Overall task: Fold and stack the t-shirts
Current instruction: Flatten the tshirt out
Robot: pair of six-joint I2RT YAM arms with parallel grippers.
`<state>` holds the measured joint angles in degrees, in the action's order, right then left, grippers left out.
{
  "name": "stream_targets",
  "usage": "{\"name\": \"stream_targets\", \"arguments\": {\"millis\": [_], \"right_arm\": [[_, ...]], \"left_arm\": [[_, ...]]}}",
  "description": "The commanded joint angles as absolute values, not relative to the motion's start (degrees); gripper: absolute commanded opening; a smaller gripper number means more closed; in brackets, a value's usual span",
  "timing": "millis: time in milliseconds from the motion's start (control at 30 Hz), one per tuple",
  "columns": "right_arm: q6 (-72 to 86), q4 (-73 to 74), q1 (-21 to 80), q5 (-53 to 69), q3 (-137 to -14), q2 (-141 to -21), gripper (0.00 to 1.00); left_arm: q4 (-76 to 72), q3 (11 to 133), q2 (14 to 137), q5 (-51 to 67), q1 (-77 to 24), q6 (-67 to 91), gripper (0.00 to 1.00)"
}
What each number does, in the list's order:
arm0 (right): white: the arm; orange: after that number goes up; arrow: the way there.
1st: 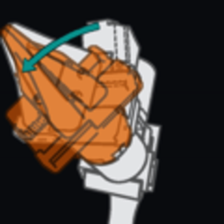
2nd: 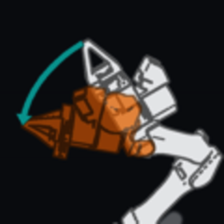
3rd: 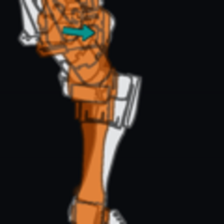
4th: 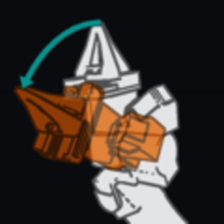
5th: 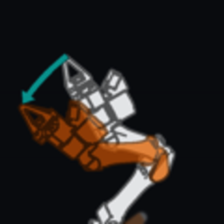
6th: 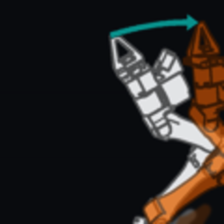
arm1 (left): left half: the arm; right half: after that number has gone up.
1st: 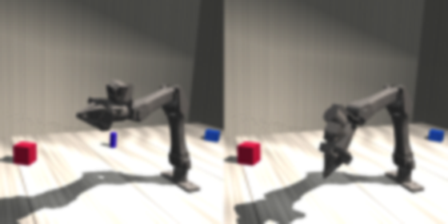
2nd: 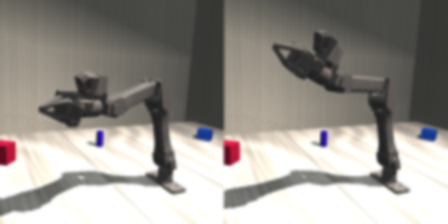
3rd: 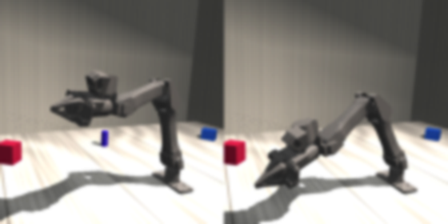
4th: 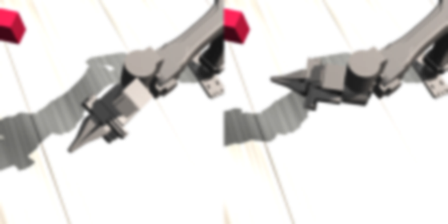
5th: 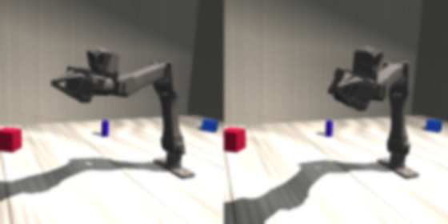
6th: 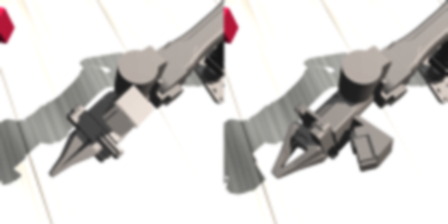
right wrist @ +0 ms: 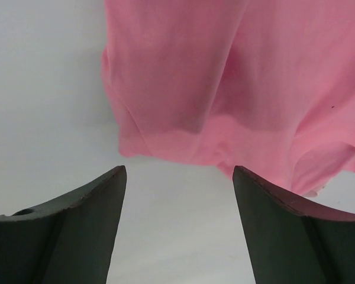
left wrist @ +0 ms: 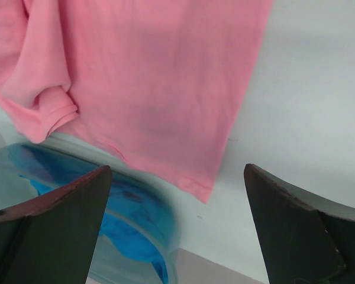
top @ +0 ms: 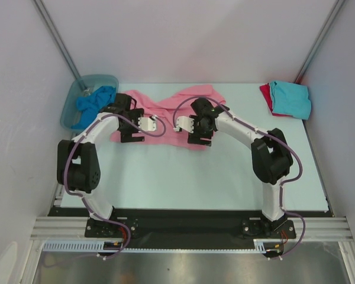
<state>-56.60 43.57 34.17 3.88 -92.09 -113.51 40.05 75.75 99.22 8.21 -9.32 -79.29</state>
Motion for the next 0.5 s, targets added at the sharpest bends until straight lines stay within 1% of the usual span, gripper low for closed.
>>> {"name": "stream_targets", "arguments": {"millis": [0,233,467], "right_arm": [[-57.48,42.45,35.33,3.96,-95.10,-113.56,0.78],[-58.36,43.51,35.51,3.17,-94.83,-113.12,0.78],[-57.57,43.50,35.51,2.72,-95.36,-112.68,0.78]], "left_arm": [[37.27,73.23,100.37,8.61,-9.93,-82.70,1.00],[30.60,66.63,101.86,7.91,-9.93,-85.86,1.00],[17.86,60.47,104.23,2.29,-9.76,-87.27,0.99]]}}
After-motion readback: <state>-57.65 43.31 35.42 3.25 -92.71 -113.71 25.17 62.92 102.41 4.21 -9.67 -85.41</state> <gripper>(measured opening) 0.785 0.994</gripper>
